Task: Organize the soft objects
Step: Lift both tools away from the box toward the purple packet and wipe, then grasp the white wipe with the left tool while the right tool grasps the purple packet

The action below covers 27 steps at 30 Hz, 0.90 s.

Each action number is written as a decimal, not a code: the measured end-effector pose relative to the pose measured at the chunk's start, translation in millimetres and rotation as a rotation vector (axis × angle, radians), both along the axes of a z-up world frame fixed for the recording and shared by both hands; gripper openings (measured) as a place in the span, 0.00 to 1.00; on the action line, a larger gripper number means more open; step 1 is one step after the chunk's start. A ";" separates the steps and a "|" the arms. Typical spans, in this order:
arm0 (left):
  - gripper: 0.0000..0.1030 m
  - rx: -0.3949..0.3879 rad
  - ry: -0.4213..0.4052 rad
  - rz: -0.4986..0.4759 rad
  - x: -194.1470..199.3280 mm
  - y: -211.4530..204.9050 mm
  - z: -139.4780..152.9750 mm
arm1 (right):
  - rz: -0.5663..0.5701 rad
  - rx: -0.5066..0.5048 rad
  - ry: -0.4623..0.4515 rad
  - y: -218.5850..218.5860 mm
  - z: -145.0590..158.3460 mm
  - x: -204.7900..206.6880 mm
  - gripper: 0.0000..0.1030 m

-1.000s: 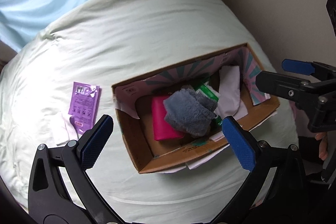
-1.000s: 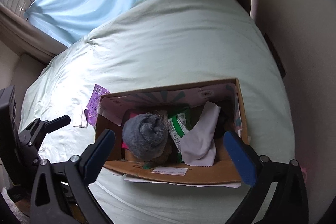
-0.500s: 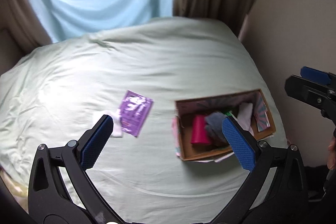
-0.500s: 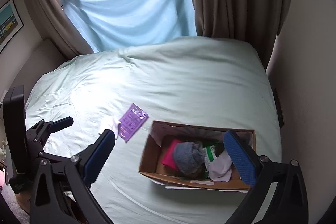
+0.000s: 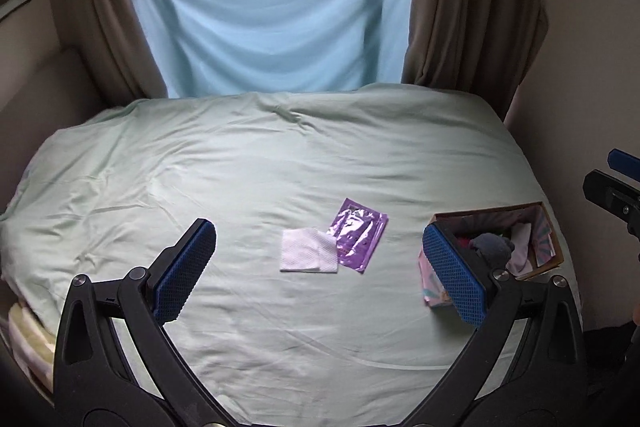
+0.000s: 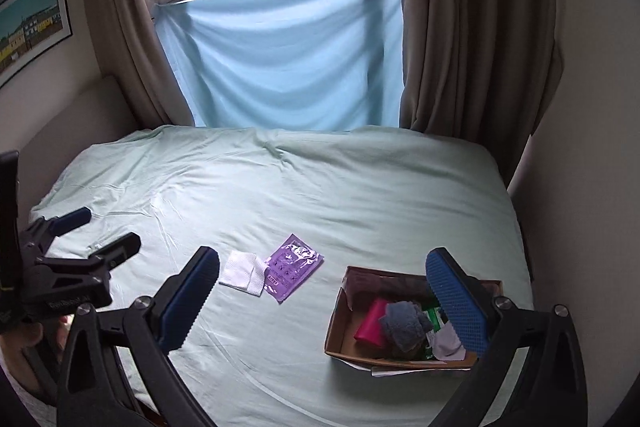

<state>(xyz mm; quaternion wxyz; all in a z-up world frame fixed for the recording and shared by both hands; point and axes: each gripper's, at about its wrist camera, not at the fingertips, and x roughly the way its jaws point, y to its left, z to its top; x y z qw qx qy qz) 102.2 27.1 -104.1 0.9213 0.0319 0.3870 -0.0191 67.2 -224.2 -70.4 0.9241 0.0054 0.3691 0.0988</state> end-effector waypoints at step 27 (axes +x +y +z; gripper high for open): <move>1.00 -0.122 0.281 -0.122 137.4 97.0 -198.7 | -0.204 0.144 0.295 128.2 -168.2 153.3 1.00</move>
